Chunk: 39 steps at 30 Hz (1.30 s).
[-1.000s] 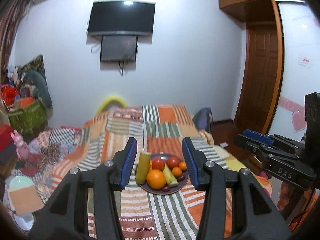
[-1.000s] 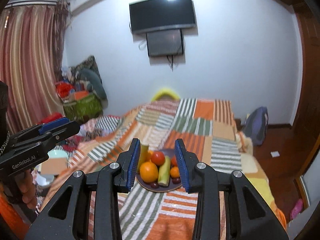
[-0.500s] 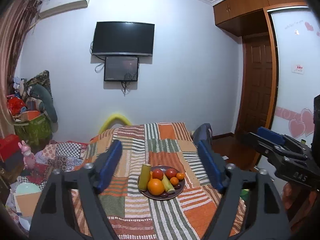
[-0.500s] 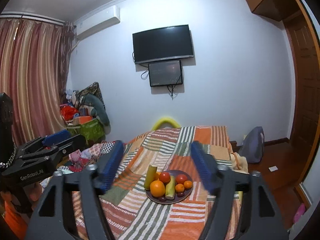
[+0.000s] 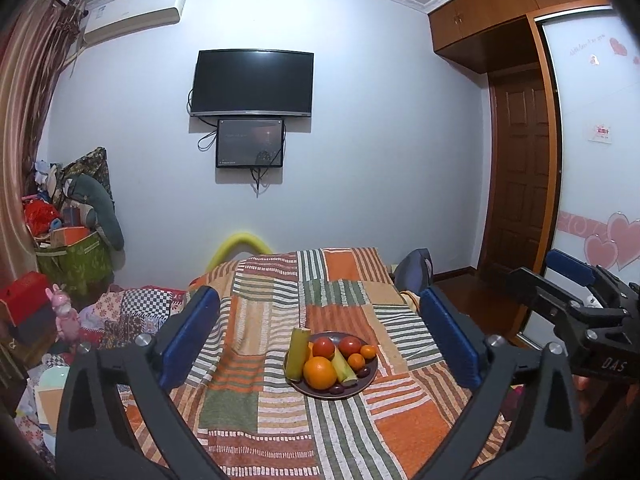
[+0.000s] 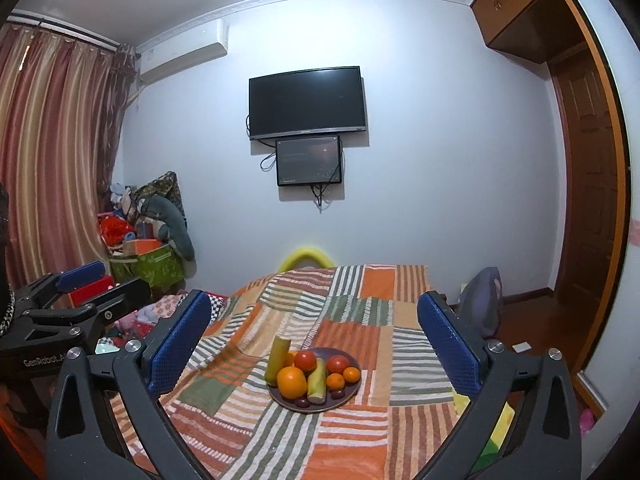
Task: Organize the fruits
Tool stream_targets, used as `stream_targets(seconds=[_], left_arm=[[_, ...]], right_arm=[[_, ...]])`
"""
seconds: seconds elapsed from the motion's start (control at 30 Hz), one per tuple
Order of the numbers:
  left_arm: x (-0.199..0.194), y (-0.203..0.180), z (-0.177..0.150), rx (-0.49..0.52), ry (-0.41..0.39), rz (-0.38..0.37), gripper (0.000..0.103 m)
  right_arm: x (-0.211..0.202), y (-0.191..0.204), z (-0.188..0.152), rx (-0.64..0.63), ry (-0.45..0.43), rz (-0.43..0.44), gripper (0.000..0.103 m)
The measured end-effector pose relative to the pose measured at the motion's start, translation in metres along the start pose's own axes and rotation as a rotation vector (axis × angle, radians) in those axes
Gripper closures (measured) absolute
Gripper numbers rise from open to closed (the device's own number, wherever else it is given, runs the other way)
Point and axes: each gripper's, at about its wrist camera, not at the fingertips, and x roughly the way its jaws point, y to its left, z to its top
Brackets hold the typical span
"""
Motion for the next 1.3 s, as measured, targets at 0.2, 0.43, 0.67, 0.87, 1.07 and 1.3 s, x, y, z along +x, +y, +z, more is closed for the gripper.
stream_targets(seconds=[0.2,0.43,0.67,0.87,1.07,1.3], left_arm=[[-0.0006,0.0004,-0.0013,-0.002,0.003,-0.003,0.001],[0.0000,0.0011,-0.0026,-0.005,0.006,-0.003,0.001],[0.0007,0.0008,-0.0029,-0.006,0.006,-0.004,0.001],[0.0010,0.0012,-0.0030,-0.006,0.006,-0.005,0.001],[0.0019,-0.0010,-0.0027,-0.002,0.010,-0.014,0.001],[0.0036,0.0010,-0.0023,-0.010,0.019,-0.026,0.001]], right_arm=[[-0.0032,0.0017,-0.0022,-0.003,-0.001,-0.012,0.000],[-0.0059,0.0045,-0.0006,-0.014,-0.003,-0.023,0.000],[-0.0052,0.0066,0.0010,-0.021,-0.004,-0.026,0.000],[-0.0052,0.0072,0.0017,-0.025,-0.004,-0.028,0.000],[-0.0049,0.0072,0.0021,-0.027,-0.003,-0.029,0.000],[-0.0052,0.0070,0.0033,-0.029,-0.003,-0.032,0.000]])
